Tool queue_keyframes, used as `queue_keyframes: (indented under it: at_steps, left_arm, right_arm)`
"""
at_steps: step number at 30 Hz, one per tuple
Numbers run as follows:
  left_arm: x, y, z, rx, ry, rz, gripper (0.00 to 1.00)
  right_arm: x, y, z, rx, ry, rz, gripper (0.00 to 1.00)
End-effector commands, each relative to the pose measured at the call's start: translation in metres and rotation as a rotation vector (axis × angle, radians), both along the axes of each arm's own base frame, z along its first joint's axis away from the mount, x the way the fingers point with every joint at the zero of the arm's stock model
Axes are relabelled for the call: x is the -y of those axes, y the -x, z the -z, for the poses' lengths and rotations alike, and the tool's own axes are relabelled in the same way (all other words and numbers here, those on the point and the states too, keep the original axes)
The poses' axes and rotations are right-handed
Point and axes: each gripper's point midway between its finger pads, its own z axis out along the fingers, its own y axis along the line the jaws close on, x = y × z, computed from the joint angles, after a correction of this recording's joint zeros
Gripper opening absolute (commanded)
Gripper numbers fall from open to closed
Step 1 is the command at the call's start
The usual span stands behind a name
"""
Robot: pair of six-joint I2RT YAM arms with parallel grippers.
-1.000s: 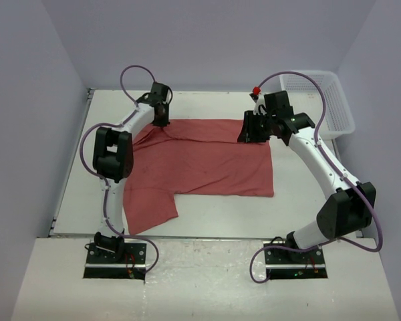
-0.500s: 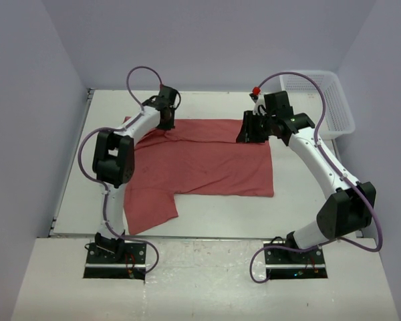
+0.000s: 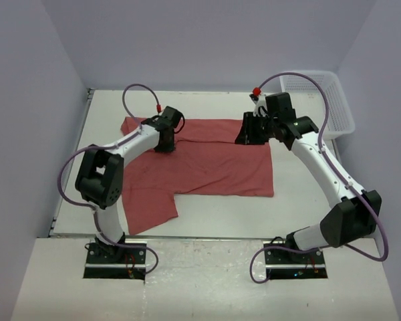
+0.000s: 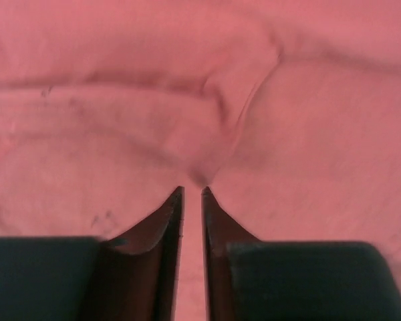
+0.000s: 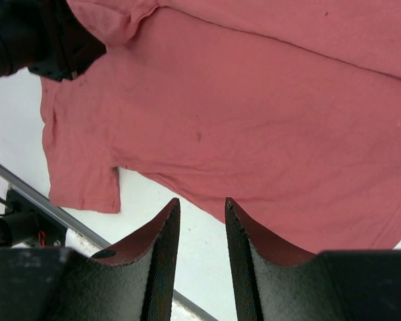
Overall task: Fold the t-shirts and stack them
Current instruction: Fold the flattened tshirt in 1/3 of the way
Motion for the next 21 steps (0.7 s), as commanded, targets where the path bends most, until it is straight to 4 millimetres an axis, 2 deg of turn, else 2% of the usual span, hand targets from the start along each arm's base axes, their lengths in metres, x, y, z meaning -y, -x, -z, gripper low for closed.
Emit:
queue_keyframes:
  at_steps: [1,2,3,4,6,7,9,10,11,12,13,14,16,17,18,19,20,21]
  left_arm:
    - [0.005,0.017,-0.028,0.087,0.073,-0.096,0.29]
    - [0.003,0.025,-0.023,0.078,0.071,-0.102,0.38]
    - [0.004,0.027,-0.032,0.108,0.091,-0.119,0.45]
    - [-0.001,0.03,-0.033,0.123,0.072,-0.139,0.46]
    - [0.0,0.027,-0.048,0.179,0.092,-0.143,0.45]
    - [0.001,0.024,-0.054,0.2,0.094,-0.14,0.4]
    - [0.004,0.017,-0.061,0.217,0.083,-0.114,0.36]
    - [0.007,0.007,-0.072,0.238,0.082,-0.108,0.36]
    - [0.006,0.003,-0.074,0.237,0.061,-0.114,0.36]
    - [0.002,0.003,-0.06,0.18,0.013,-0.109,0.36]
    - [0.006,-0.007,-0.069,0.187,0.021,-0.112,0.36]
    - [0.006,-0.01,-0.067,0.169,0.016,-0.113,0.36]
    - [0.001,-0.012,-0.057,0.124,0.001,-0.13,0.43]
    - [0.0,-0.012,-0.059,0.131,0.016,-0.138,0.45]
    - [-0.009,-0.011,-0.056,0.124,0.014,-0.165,0.55]
    - [-0.019,-0.013,-0.063,0.149,0.027,-0.195,0.62]
    - [-0.021,-0.01,-0.063,0.155,0.028,-0.203,0.62]
    - [-0.037,-0.011,-0.062,0.159,0.023,-0.243,0.64]
  right_arm:
    - [-0.002,0.008,-0.013,0.029,-0.031,-0.012,0.35]
    - [-0.003,0.008,-0.014,0.029,-0.034,-0.013,0.35]
    - [-0.004,0.007,-0.015,0.032,-0.042,-0.012,0.35]
    - [-0.005,0.008,-0.015,0.029,-0.049,-0.017,0.34]
    - [-0.008,0.007,-0.016,0.027,-0.053,-0.02,0.34]
    - [-0.009,0.007,-0.013,0.016,-0.048,-0.022,0.34]
    - [-0.011,0.007,-0.011,0.012,-0.047,-0.023,0.33]
    - [-0.012,0.007,-0.009,0.006,-0.046,-0.027,0.33]
    - [-0.012,0.006,-0.007,0.003,-0.04,-0.023,0.33]
    - [-0.011,0.006,-0.006,0.003,-0.035,-0.018,0.34]
    - [-0.011,0.005,-0.002,-0.008,-0.028,-0.016,0.35]
    - [-0.011,0.005,0.0,-0.011,-0.022,-0.018,0.35]
    - [-0.01,0.003,0.002,-0.013,-0.006,-0.012,0.37]
    - [-0.01,0.002,0.004,-0.017,-0.002,-0.015,0.38]
    - [-0.01,0.002,0.004,-0.016,-0.002,-0.017,0.38]
    - [-0.011,0.004,0.005,-0.017,-0.007,-0.022,0.39]
    - [-0.011,0.004,0.004,-0.014,-0.009,-0.022,0.39]
    - [-0.012,0.004,0.005,-0.013,-0.013,-0.025,0.39]
